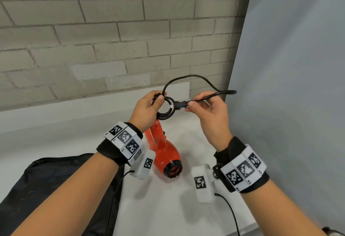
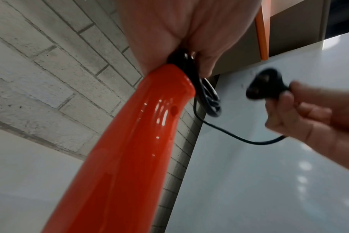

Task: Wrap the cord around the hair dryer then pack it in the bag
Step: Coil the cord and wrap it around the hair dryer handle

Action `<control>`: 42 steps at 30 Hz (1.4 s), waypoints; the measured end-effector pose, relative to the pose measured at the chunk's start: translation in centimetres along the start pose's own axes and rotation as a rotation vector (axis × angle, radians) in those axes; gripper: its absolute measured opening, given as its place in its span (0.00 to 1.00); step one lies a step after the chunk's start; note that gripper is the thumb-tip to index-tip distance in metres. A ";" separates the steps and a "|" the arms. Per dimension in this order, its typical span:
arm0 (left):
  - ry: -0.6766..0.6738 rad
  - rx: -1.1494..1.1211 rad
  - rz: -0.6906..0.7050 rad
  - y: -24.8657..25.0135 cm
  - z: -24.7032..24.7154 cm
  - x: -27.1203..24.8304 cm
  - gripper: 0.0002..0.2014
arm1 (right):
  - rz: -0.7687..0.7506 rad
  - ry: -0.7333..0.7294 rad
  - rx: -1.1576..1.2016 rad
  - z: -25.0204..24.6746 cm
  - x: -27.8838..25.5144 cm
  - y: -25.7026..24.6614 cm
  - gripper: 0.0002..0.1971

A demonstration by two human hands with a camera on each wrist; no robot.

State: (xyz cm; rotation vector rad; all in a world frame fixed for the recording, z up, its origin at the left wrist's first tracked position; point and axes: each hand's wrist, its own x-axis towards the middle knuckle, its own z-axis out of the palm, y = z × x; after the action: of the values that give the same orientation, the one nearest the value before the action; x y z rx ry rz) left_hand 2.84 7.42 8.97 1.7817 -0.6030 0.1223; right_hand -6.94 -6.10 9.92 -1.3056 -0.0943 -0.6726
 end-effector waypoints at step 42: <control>-0.231 -0.305 0.016 0.3 0.7 0.6 0.07 | -0.107 -0.306 -0.634 1.2 4.1 5.3 0.16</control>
State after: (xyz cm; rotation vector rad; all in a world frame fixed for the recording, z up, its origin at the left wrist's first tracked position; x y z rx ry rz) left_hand 3.07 6.52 9.31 1.5047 -0.7582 -0.1604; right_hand -0.58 -6.08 7.49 -2.0223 -0.2125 -0.6094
